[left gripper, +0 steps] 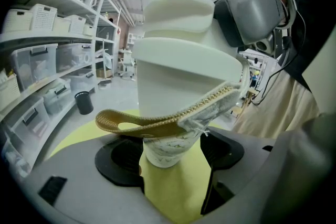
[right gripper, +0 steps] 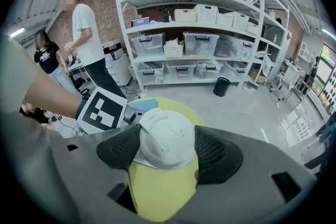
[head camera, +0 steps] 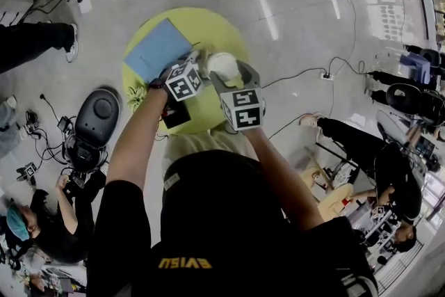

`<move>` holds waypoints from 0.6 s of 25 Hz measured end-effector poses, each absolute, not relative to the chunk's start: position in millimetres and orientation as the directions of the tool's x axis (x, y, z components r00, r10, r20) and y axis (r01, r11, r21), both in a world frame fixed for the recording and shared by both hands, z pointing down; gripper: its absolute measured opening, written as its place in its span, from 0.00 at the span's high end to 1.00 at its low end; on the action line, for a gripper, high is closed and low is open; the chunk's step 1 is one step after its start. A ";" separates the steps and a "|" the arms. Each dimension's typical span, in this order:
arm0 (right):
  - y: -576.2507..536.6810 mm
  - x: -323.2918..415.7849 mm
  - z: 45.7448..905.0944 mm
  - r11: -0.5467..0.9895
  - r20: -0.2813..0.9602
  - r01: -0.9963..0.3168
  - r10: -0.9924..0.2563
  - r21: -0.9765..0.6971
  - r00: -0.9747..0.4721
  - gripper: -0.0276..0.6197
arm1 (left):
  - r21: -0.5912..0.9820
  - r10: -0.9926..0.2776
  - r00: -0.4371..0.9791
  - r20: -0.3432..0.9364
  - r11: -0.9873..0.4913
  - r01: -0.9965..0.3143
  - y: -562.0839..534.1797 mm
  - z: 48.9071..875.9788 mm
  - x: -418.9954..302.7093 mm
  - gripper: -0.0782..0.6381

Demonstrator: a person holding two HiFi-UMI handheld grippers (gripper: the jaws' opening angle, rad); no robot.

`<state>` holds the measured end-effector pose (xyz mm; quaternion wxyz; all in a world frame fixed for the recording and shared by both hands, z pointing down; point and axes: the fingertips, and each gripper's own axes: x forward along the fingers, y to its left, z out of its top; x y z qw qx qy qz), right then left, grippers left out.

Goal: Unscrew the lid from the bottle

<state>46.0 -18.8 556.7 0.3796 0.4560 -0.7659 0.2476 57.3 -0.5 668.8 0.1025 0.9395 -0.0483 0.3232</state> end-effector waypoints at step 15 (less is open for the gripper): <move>-16.4 38.0 555.8 0.723 0.848 -0.689 -0.326 -0.061 -0.417 0.46 | 0.162 -0.020 0.787 0.617 -0.975 -0.152 -0.7 668.0 57.8 0.40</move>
